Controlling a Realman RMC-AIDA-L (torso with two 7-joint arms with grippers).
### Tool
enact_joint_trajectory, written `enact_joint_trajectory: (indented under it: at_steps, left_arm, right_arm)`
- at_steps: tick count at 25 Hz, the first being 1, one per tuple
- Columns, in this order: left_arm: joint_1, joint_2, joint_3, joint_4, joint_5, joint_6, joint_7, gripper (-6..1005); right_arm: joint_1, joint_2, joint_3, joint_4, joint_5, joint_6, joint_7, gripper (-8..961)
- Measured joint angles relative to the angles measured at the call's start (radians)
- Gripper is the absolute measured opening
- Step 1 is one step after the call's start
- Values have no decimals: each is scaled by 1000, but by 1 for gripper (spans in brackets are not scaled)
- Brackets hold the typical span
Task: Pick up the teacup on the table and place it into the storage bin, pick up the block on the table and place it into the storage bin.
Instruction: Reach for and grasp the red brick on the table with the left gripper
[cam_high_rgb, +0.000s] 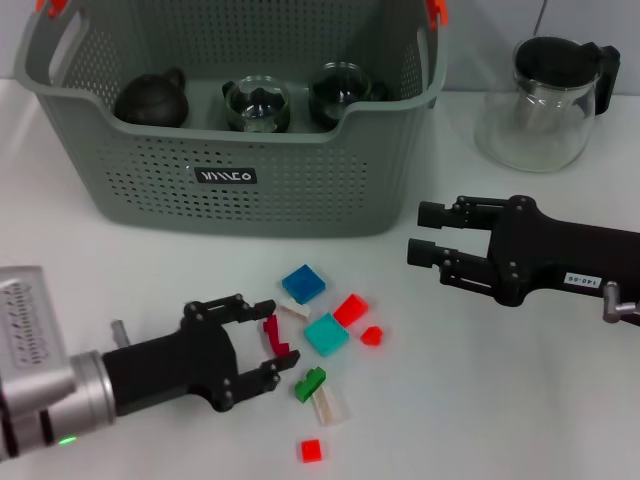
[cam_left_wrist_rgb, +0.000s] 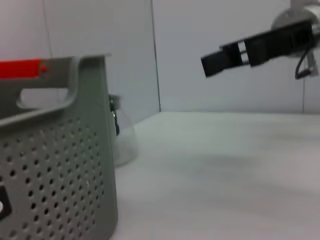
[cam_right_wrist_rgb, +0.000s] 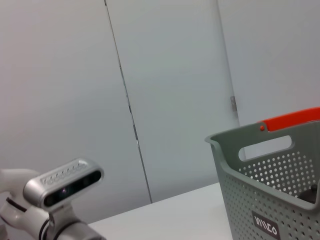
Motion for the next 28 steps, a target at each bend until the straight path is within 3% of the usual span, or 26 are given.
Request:
enact_joint_trajectory:
  at_steps: [11,21,28]
  left_arm:
    - [-44,0,18,-81,-2,-128,14,608]
    - [-43,1,11,-80,-17,-163,29,841]
    - [-44,-2,10,-84,-17,-182,50,846]
  right_arm:
    - [-1,-2,0,0,0,1,2,518]
    - [-2,-3,0,0,2,1,2,518]
    - [-4,-3,0,0,2,1,2,517]
